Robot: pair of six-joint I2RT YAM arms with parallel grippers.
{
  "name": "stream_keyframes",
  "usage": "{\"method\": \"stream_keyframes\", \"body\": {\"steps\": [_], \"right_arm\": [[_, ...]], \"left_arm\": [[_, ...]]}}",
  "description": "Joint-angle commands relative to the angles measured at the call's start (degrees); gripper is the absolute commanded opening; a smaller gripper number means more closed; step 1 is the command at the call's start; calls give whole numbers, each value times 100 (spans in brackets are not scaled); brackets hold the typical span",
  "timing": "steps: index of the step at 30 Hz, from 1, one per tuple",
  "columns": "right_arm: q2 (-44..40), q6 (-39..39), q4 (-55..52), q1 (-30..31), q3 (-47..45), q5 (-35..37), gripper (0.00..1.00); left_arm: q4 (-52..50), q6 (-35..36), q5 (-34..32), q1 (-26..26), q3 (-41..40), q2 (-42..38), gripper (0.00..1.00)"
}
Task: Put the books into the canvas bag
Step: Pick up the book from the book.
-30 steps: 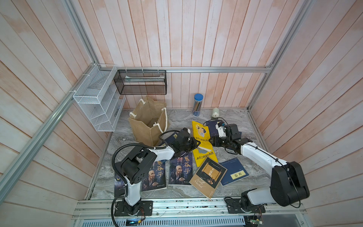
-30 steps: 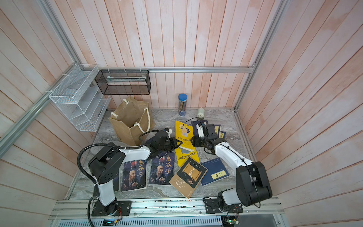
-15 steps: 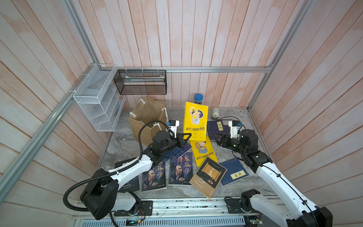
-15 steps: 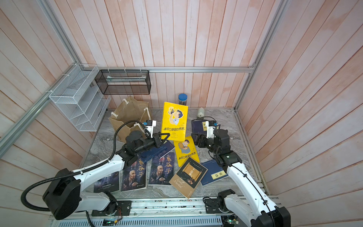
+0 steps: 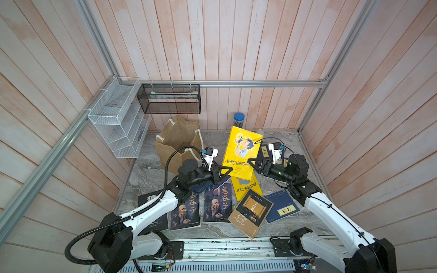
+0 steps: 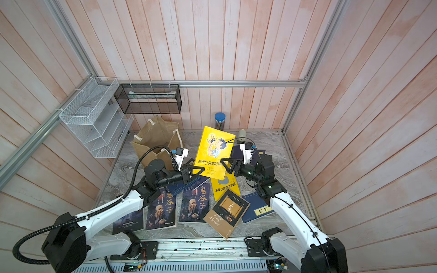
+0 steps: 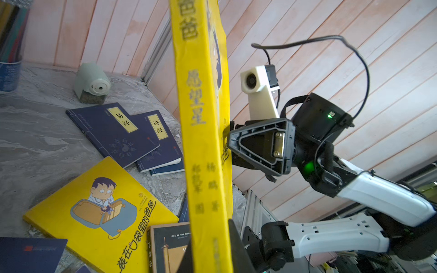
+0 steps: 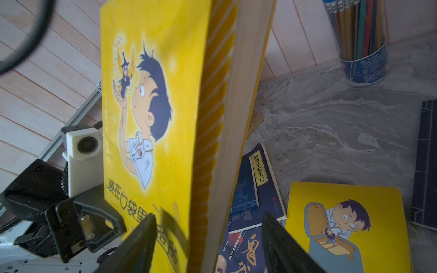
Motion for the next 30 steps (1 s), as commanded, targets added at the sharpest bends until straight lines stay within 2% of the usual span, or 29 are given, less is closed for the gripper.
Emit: {"method": "stream_keyframes", "body": {"steps": [1,8,10,13,17,22,23,26,27,30], "right_arm": [[64,454,519,25,-56,-425,71],[65,1188,1896,25,-551,-1211,74],[149,1379,2212,24,-582,-1342,71],[146,1626,2629,47,-652,-1369,55],[51,1597,2569,229,-700,-1075,26],[305,1276,2338,637,-564,-863,3],[337,1298,2360,657,-532,-832,0],[320,1259,2309,750,-456,-668,0],[312,1178,2220,816,-439,-621,0],[388,1022,1977,927,-339,-725,0]], "left_arm": [[819,-168,568,32,18,-104,0],[1532,-693,508,72,-403,-109,0],[1457,-801,365,82,-494,-196,0],[1323,-852,179,81,-651,-342,0],[954,-815,145,146,-618,-348,0],[795,-798,167,219,-584,-398,2],[725,-792,156,246,-591,-449,7],[368,-741,222,481,-489,-570,37],[236,-737,345,639,-395,-557,43],[78,-745,888,1044,-46,-340,49]]}}
